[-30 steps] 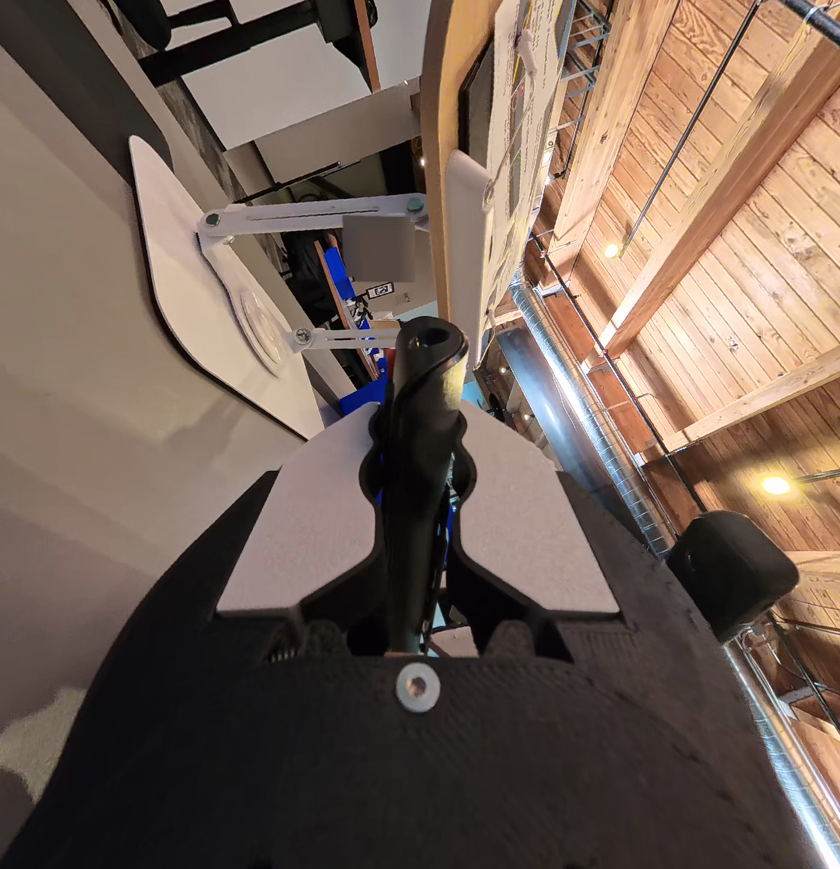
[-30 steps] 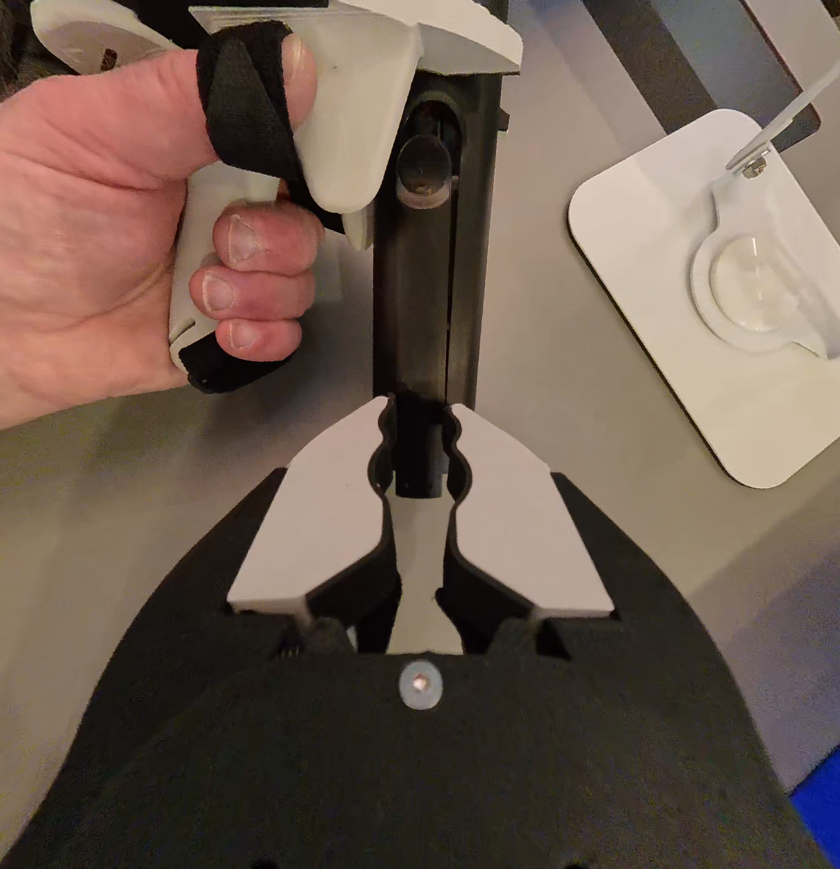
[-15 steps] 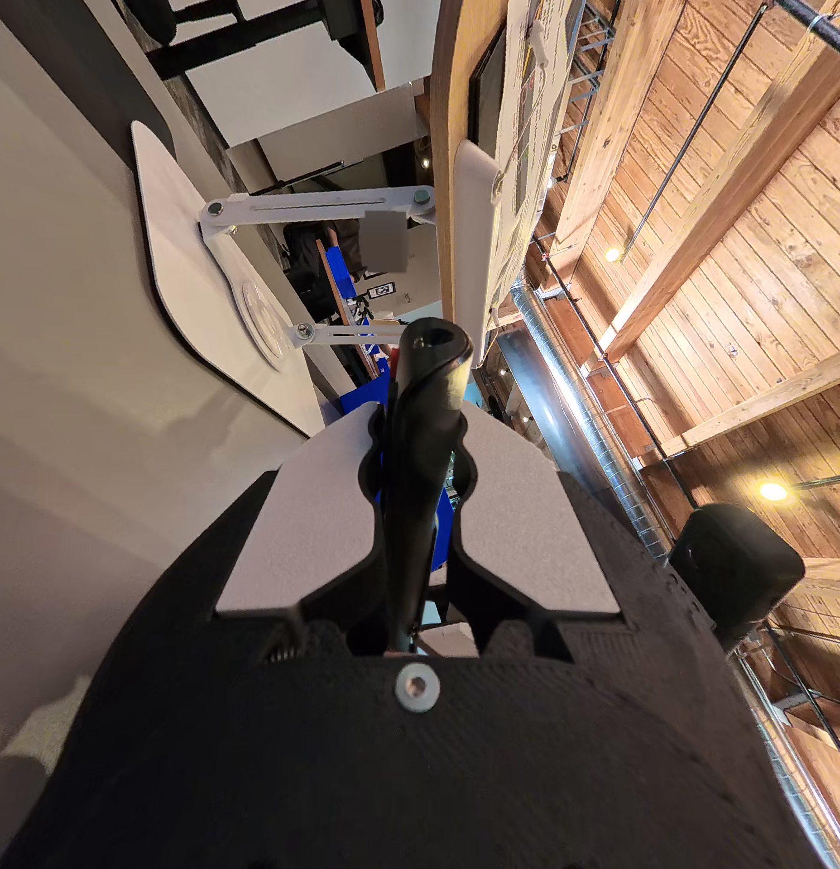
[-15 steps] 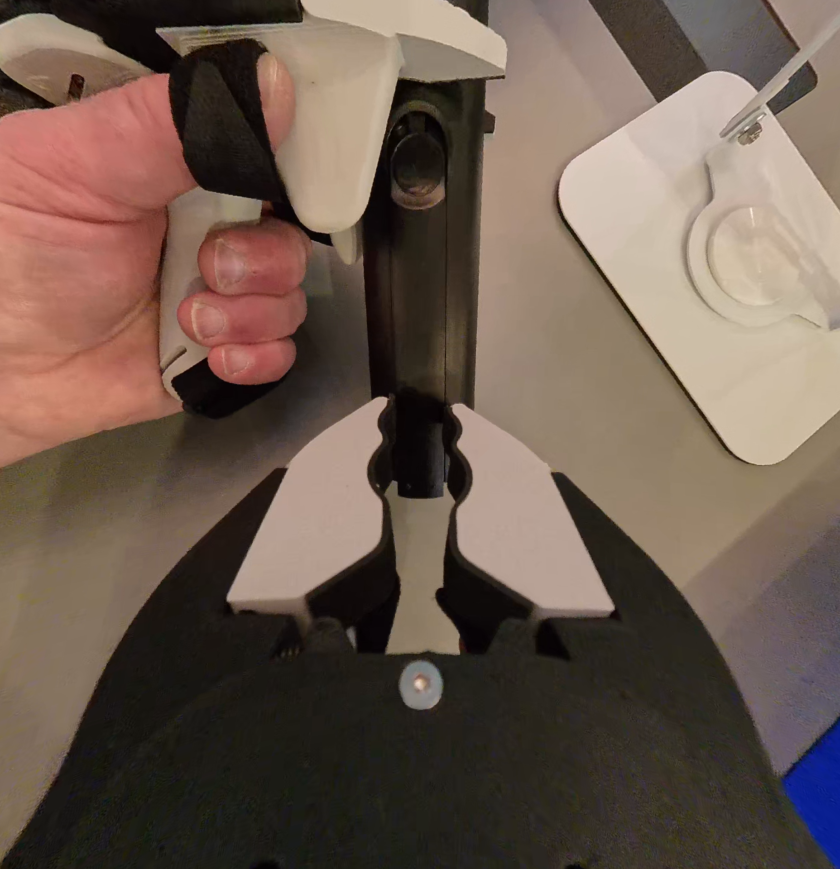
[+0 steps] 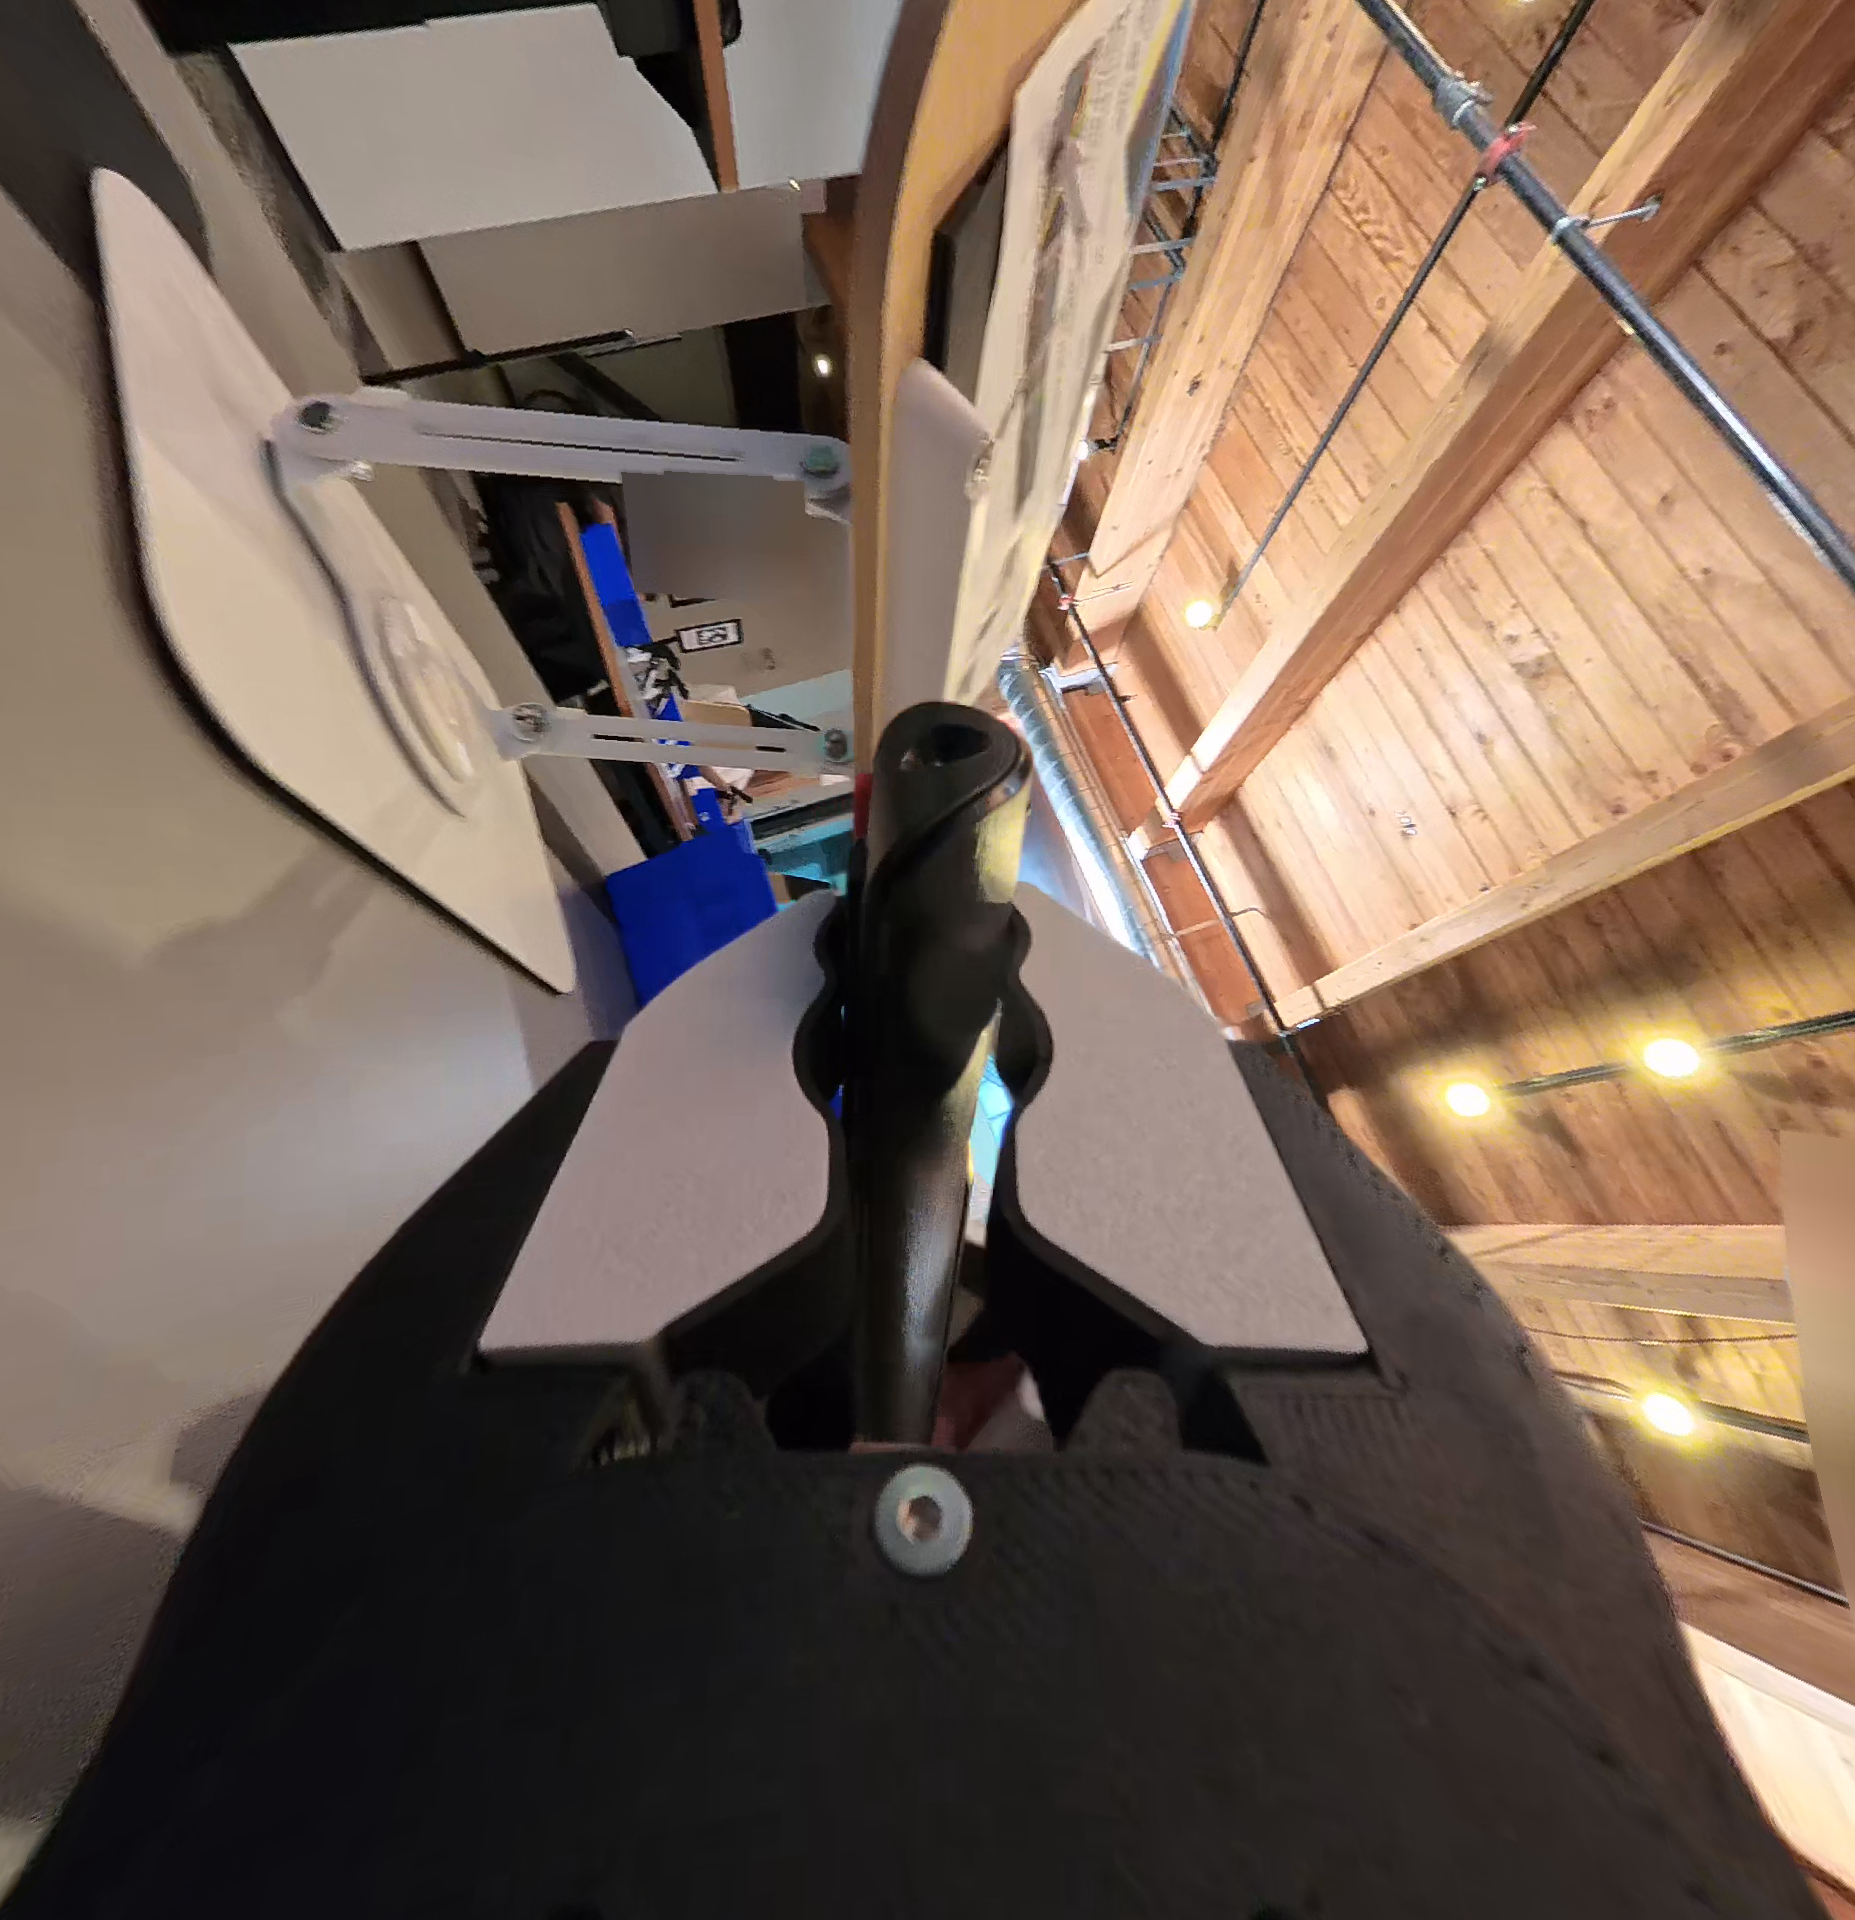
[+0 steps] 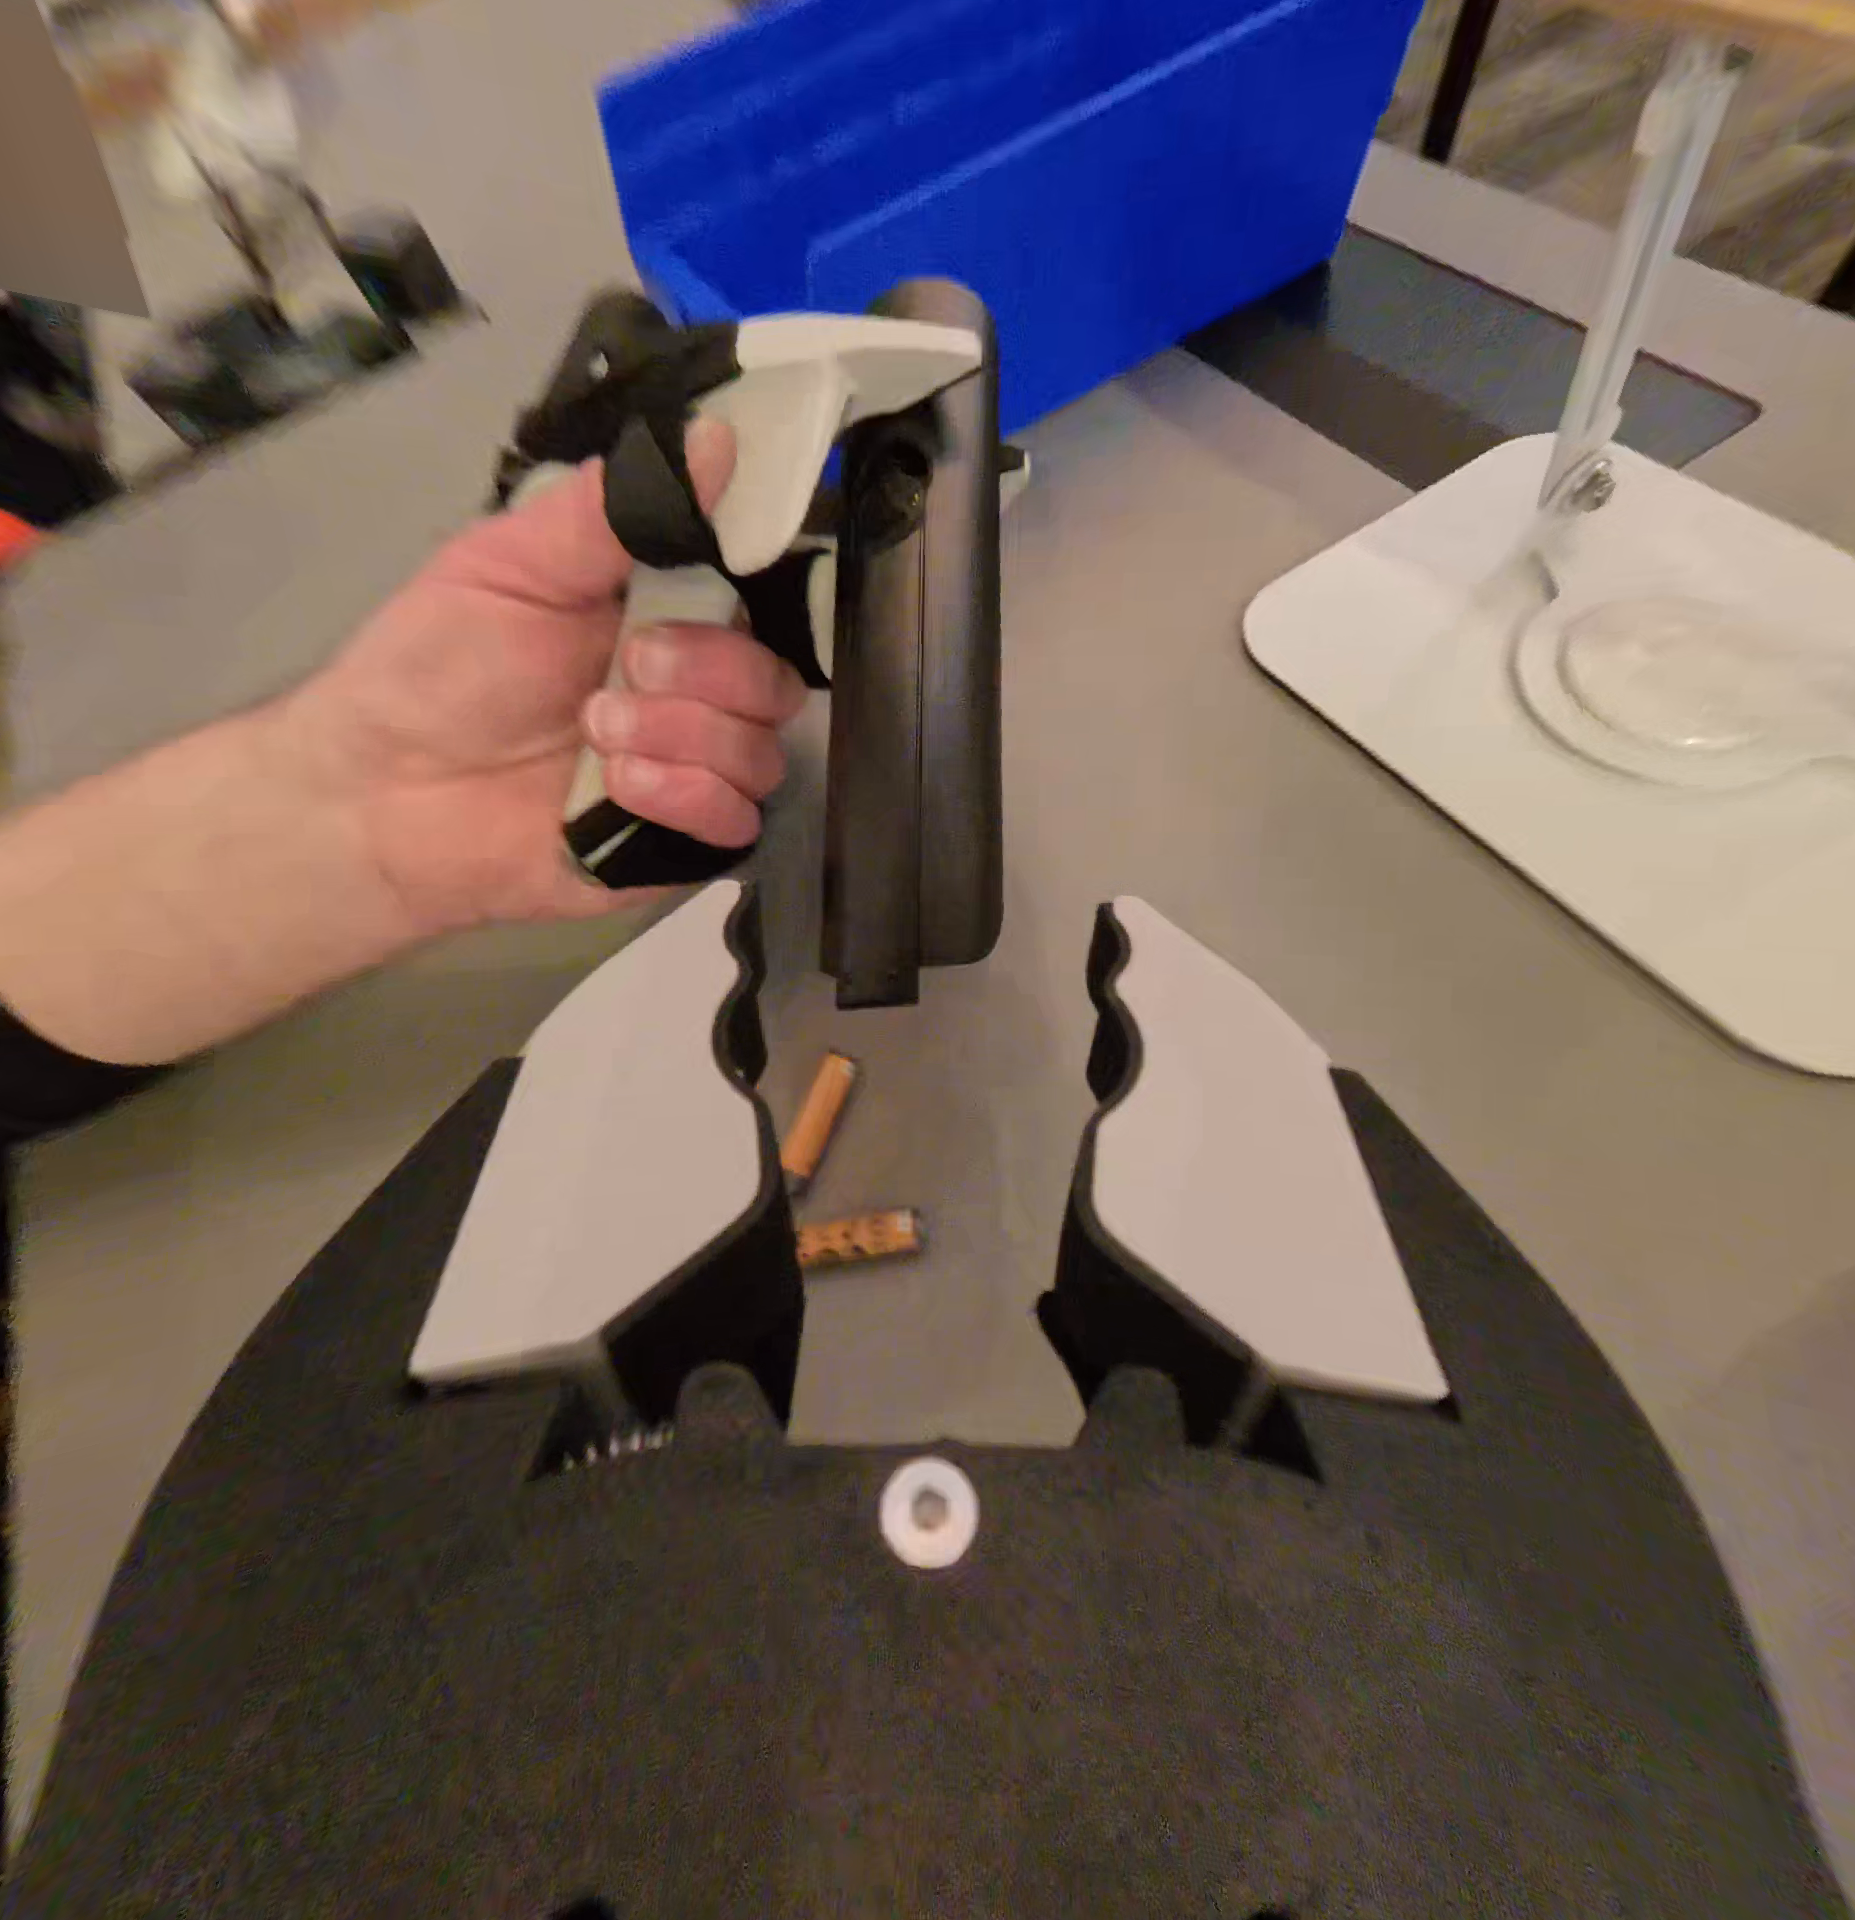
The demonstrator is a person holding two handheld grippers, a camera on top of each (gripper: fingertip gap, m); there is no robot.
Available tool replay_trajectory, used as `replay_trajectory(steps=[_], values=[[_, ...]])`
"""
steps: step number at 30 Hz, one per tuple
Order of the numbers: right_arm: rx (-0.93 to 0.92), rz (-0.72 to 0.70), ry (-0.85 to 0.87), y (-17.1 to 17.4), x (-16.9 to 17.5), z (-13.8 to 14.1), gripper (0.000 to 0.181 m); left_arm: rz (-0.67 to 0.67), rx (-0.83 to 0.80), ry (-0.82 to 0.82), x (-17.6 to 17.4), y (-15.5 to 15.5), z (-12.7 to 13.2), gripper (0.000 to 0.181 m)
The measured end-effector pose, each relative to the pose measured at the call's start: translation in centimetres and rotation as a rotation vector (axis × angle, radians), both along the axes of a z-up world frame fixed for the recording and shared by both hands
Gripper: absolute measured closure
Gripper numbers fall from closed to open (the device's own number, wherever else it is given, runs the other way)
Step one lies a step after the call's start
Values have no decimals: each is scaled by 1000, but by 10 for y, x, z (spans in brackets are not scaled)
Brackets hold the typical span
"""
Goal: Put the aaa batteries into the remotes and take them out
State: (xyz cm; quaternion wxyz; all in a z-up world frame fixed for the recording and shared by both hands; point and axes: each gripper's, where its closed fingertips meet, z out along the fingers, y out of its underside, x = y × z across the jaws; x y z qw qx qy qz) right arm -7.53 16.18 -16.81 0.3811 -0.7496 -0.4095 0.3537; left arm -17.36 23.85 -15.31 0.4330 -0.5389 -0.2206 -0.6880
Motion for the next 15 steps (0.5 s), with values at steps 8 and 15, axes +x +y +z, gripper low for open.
replay_trajectory(steps=[8, 15], values=[[-337, 129, 747, -19, -3, 15, 88, -66, 101, -161, 11, -13, 43, 156], [-339, 246, 933, -25, -12, 38, 88, -147, 147, -226, 32, -26, 65, 156]])
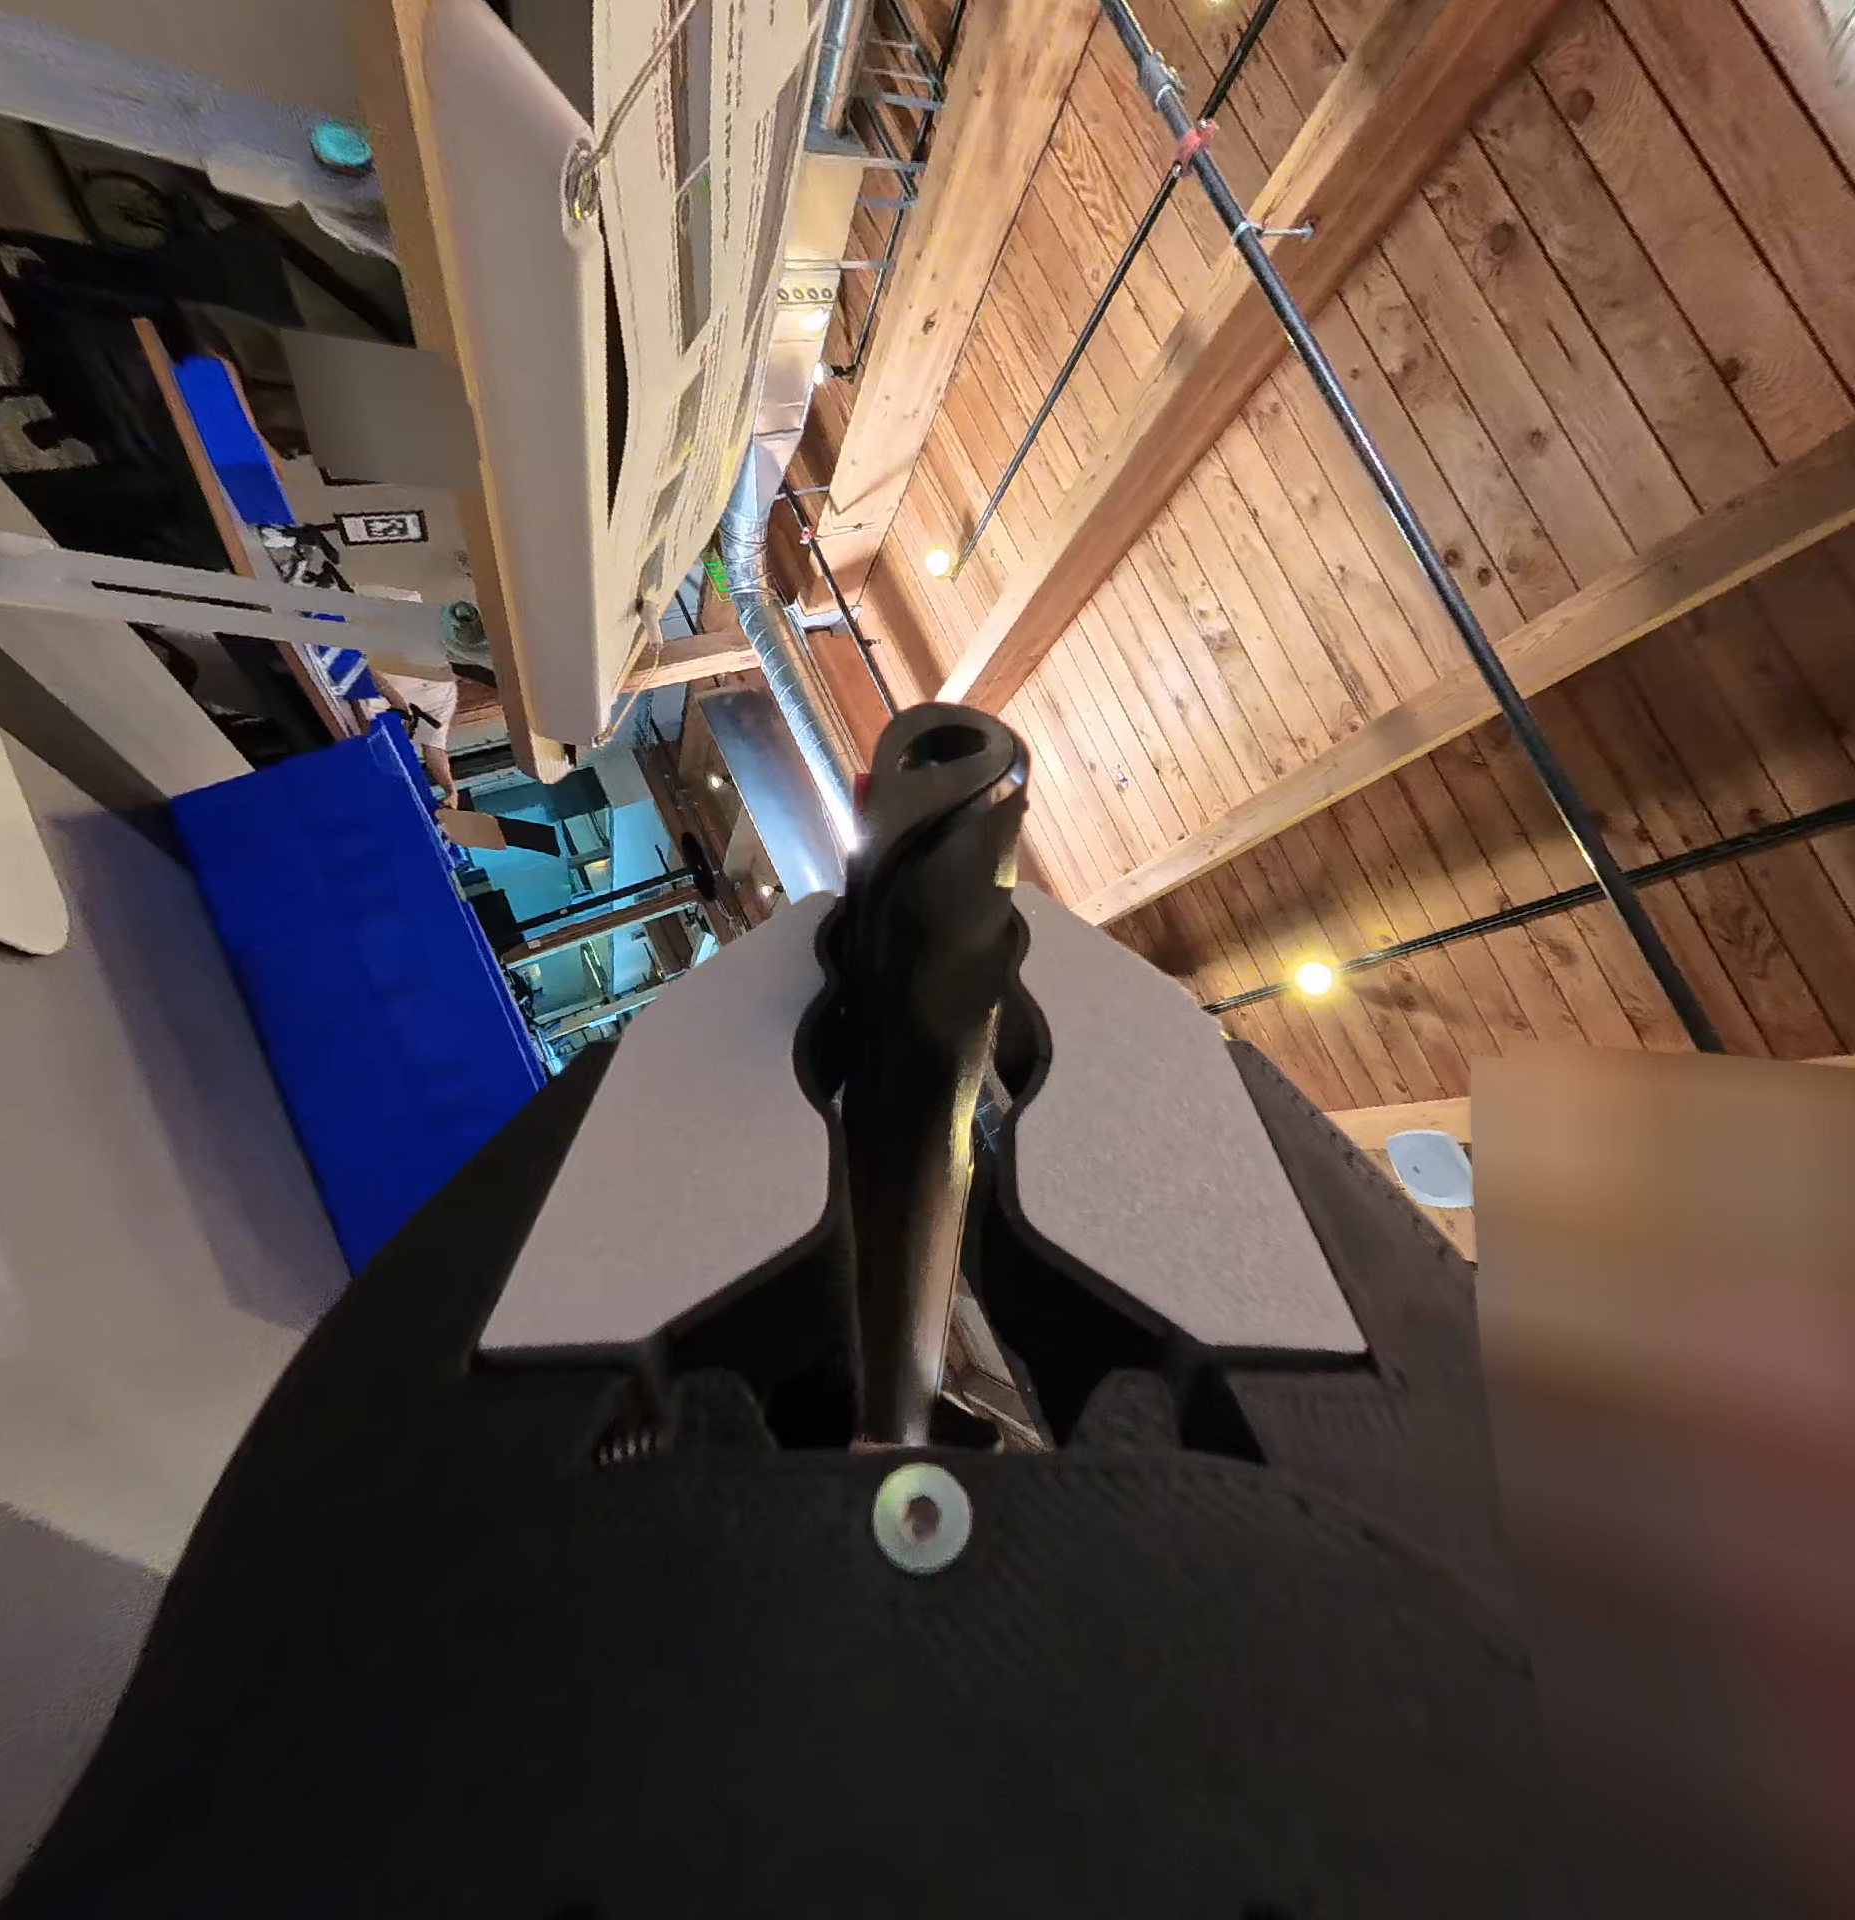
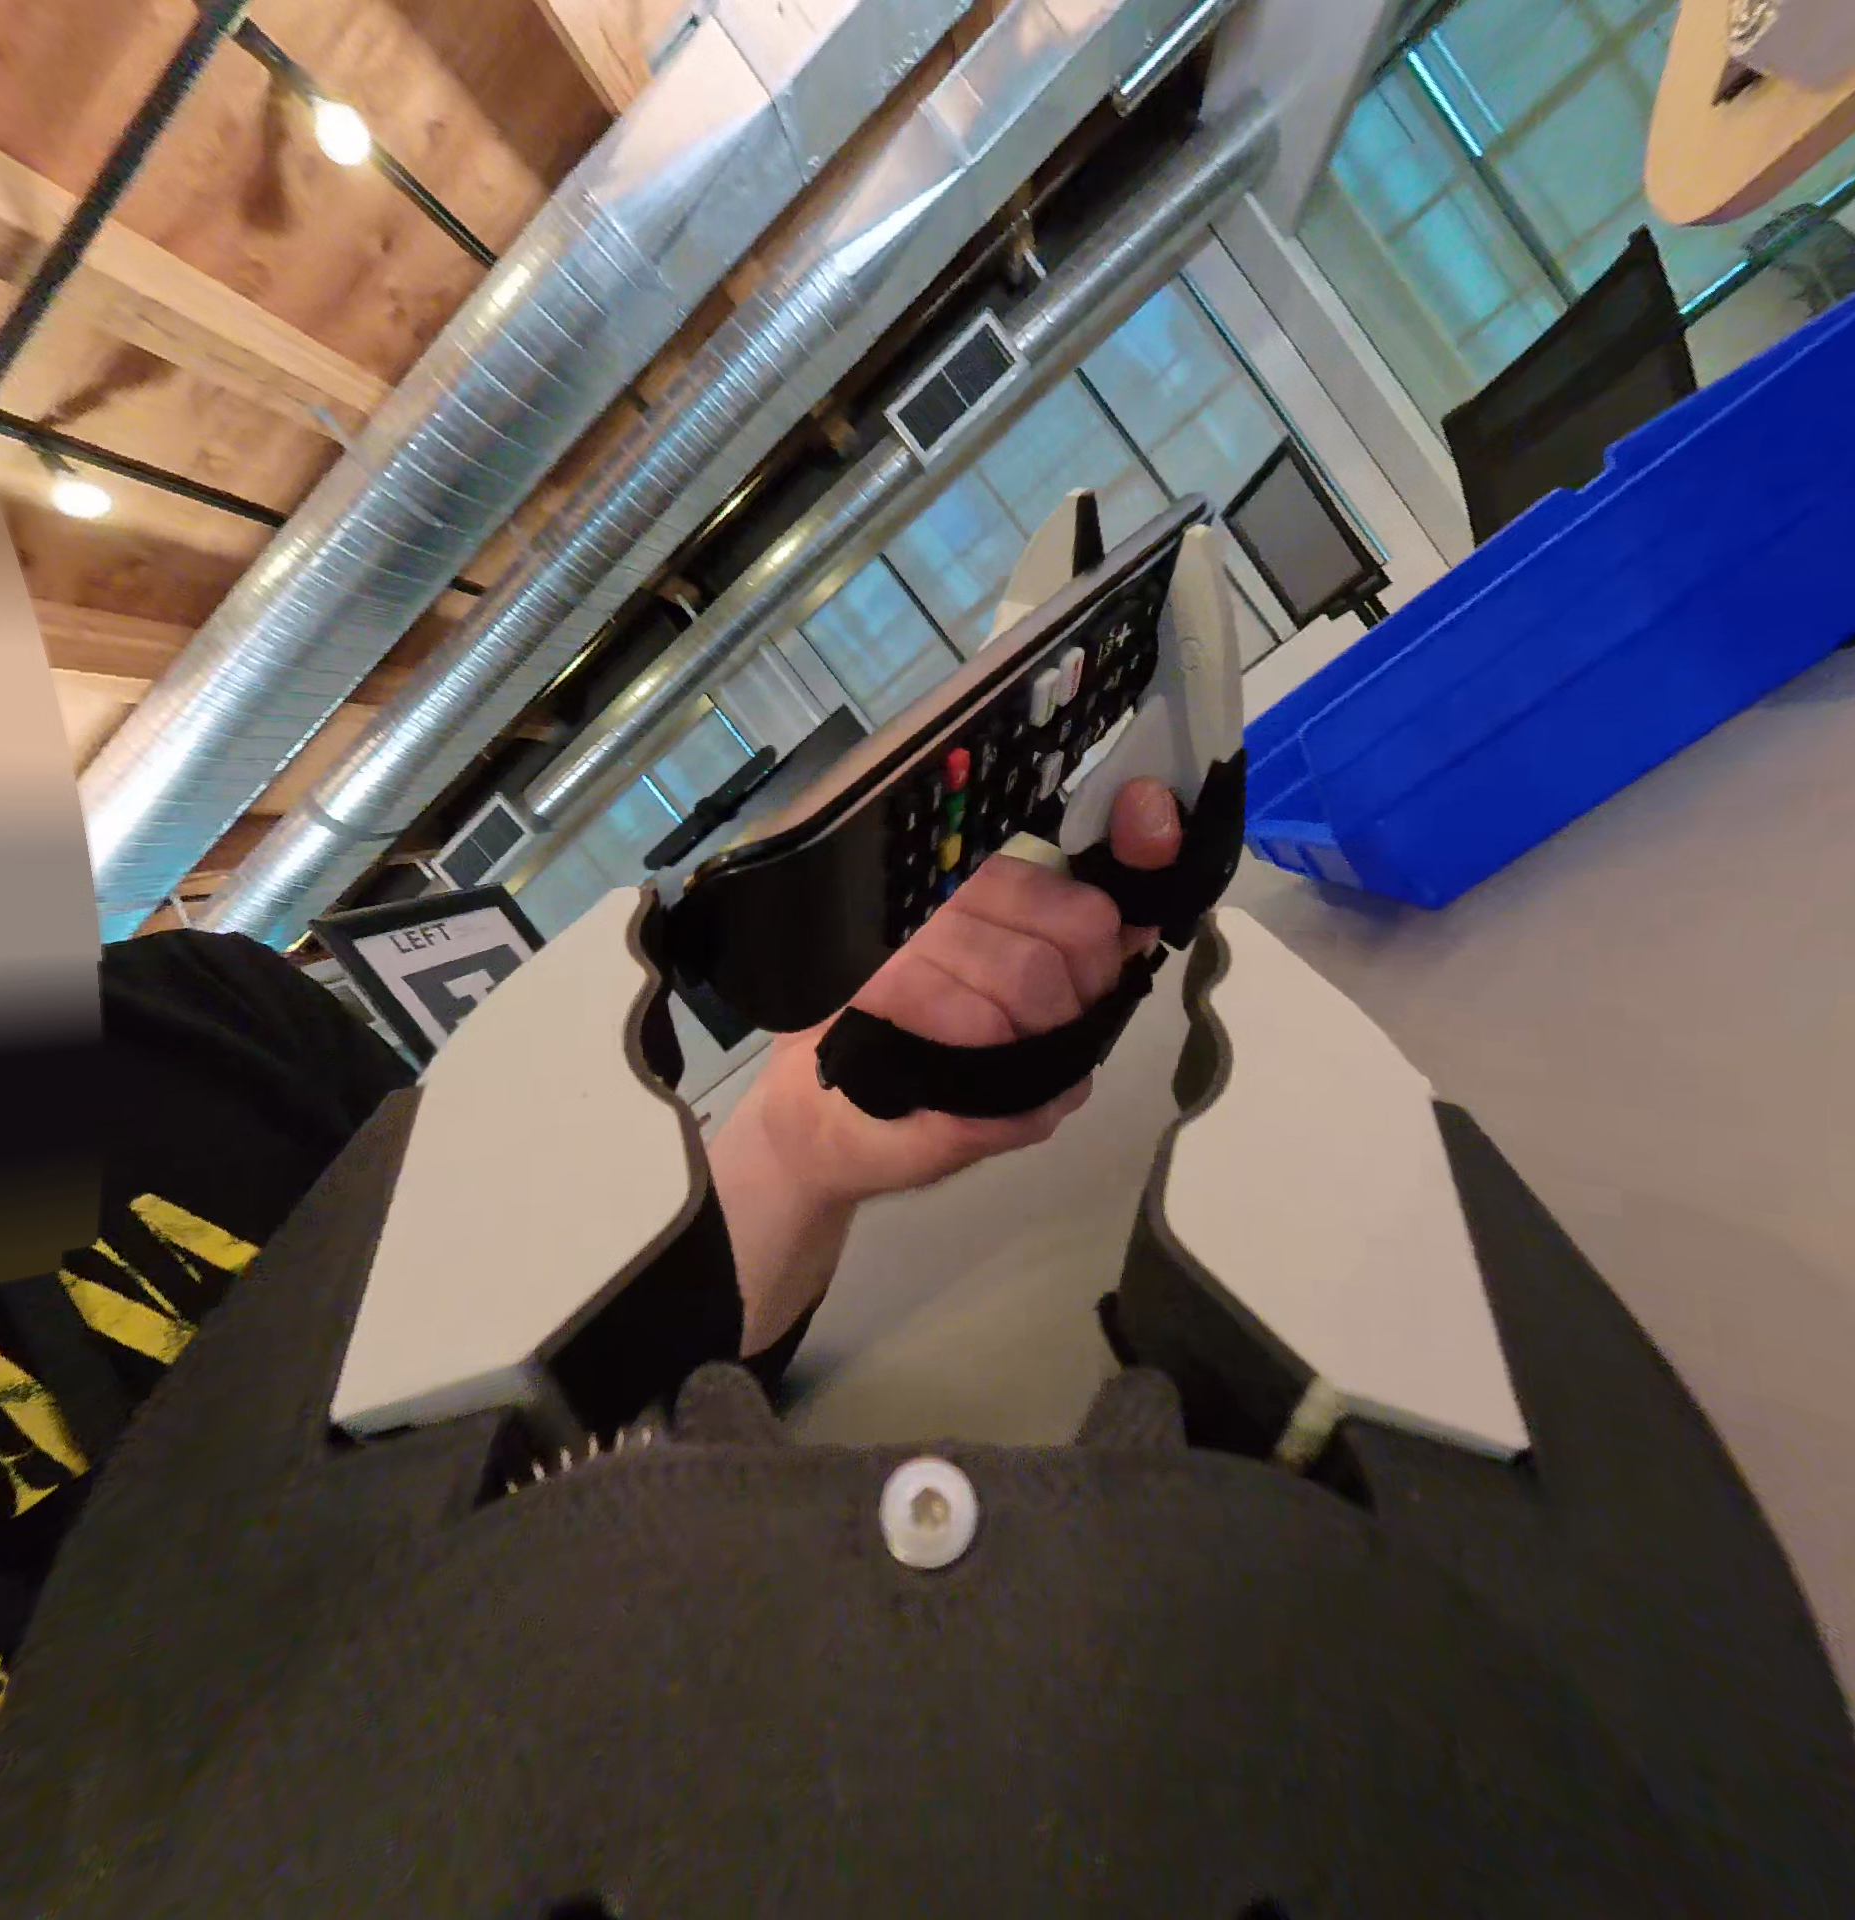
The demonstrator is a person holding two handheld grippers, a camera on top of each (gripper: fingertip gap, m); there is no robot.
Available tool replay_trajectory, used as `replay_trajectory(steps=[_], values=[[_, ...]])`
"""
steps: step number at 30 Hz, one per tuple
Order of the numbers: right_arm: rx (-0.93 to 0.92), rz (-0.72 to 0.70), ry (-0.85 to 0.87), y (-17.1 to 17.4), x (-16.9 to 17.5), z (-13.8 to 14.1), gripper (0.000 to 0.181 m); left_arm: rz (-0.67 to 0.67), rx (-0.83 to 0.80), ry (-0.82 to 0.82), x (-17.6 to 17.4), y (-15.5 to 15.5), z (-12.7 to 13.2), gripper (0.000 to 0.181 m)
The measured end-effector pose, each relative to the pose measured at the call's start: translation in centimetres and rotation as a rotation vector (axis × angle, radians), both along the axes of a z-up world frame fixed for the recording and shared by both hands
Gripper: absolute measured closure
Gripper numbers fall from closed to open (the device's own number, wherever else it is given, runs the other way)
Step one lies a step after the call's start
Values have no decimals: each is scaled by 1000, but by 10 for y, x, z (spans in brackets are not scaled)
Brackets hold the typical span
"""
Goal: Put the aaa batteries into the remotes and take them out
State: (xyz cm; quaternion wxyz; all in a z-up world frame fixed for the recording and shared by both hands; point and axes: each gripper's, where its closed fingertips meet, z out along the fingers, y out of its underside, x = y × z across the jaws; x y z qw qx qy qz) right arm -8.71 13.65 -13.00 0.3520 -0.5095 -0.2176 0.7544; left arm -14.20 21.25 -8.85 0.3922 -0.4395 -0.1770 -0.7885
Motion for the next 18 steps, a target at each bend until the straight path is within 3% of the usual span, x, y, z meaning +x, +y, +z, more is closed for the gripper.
replay_trajectory(steps=[9, 13, 15, 18], values=[[65, 81, 42, -14, -10, 3, 87, 6, 52, 41, 7, -5, 6, 157], [91, 31, -74, -13, -16, -6, 95, 53, 67, 166, 4, -4, 4, 157], [82, -11, -104, -6, -7, -3, 102, 34, 125, 267, 16, -8, 7, 156], [155, -55, -282, -4, 1, -1, 119, -3, 193, 314, 34, -19, 14, 157]])
